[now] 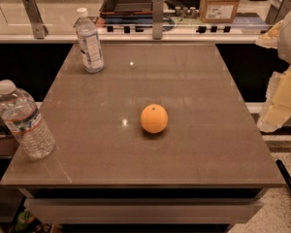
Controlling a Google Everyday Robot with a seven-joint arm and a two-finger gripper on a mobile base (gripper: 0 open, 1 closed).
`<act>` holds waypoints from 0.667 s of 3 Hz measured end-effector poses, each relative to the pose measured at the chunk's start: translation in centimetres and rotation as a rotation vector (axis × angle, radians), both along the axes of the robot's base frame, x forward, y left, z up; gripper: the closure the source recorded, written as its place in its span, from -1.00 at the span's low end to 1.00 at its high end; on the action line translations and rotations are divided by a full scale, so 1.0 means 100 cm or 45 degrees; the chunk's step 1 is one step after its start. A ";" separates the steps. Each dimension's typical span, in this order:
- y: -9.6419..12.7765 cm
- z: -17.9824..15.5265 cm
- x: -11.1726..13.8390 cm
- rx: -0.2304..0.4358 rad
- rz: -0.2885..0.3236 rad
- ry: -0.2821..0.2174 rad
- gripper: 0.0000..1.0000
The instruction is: Pick water bottle
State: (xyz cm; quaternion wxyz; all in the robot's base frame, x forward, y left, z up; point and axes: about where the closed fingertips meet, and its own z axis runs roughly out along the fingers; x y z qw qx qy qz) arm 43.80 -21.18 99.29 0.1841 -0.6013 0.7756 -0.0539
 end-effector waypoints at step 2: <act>0.013 -0.003 0.000 0.096 0.054 0.003 -1.00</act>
Offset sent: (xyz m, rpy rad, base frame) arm 0.0004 0.0310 -0.0144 0.1990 0.0342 0.1090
